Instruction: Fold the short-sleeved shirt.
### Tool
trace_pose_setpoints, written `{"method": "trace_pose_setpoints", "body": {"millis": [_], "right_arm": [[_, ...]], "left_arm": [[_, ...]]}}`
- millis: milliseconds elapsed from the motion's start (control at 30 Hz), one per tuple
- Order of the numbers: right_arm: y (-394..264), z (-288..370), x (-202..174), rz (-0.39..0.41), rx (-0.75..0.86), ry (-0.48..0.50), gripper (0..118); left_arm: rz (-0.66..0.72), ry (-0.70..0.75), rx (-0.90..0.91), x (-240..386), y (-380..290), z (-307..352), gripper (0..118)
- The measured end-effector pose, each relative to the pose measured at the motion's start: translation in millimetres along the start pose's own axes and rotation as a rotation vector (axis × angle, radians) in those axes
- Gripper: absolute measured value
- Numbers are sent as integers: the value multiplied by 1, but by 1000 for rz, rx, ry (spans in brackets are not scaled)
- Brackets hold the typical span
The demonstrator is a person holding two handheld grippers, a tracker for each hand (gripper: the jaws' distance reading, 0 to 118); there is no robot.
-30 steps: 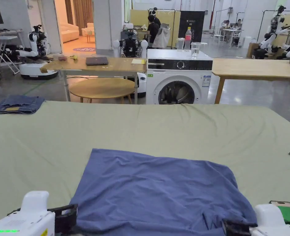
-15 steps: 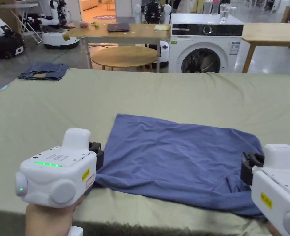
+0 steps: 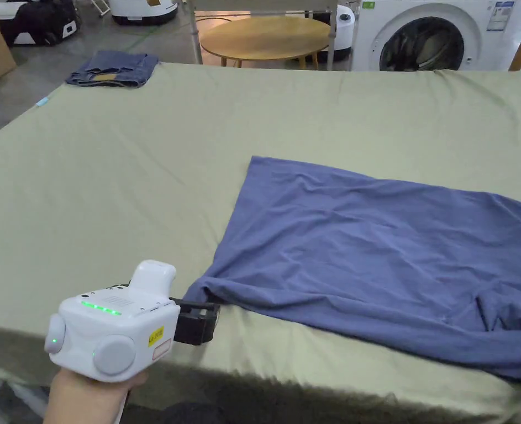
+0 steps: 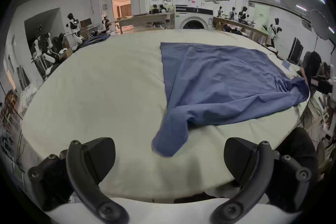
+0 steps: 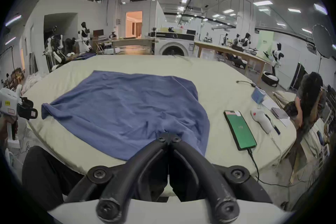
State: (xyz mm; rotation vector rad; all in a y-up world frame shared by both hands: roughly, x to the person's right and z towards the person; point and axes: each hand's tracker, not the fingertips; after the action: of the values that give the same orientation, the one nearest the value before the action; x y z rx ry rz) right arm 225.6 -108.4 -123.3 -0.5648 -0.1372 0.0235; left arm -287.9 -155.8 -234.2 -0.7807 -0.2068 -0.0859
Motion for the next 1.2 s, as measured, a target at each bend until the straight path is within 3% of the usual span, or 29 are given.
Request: {"method": "trace_pose_setpoints", "body": {"millis": [67,133,167,200,233,300,533,567,633,667,800,833,867,933,967,1067,1200], "right_arm": [[-5,-3,7,-21,-23,-22,0],[-10,-4,11,-42,-41,-46,0],[-12,-5,14,-53,-51,-53,0],[-13,-7,17,-61,-60,-59,0],[-15,-5,19,-64,-64,-64,0],[-15,-3,20,-64,-66,-74,0],[-21,8,29,-74,-26,-56,0],[-22,11,28,-84,4,-42,11],[-28,11,33,-84,4,-22,93],[-30,7,32,-74,-14,-11,118],[-47,-12,25,-37,-39,-24,117],[-51,-20,25,-52,-42,-9,113],[-55,-27,24,-67,-52,4,100],[-51,-43,32,-87,-85,-3,25],[-55,-52,33,-103,-131,-9,1],[-48,-48,47,-227,-123,54,0],[-24,-21,63,-277,-46,53,0]], "left_arm": [[-12,-14,-28,3,6,-9,104],[-48,-39,-64,4,8,-26,71],[-69,-71,-81,2,8,-33,71],[-78,-85,-84,3,8,-38,64],[-68,-68,-76,4,10,-39,35],[-19,-102,-43,1,14,-30,3],[-43,-83,-7,15,28,3,2],[-41,-87,-8,8,25,-2,2],[-46,-86,-5,11,26,-2,2],[-48,-87,-4,12,27,-2,2],[-55,-85,-18,15,30,-7,2],[-58,-86,-20,15,31,-8,2],[-59,-86,-25,15,31,-8,2],[-65,-79,-35,16,33,-10,2],[-66,-81,-42,13,31,-12,2],[-89,-41,-77,12,35,-11,2],[-101,-4,-84,2,54,-1,2]]}}
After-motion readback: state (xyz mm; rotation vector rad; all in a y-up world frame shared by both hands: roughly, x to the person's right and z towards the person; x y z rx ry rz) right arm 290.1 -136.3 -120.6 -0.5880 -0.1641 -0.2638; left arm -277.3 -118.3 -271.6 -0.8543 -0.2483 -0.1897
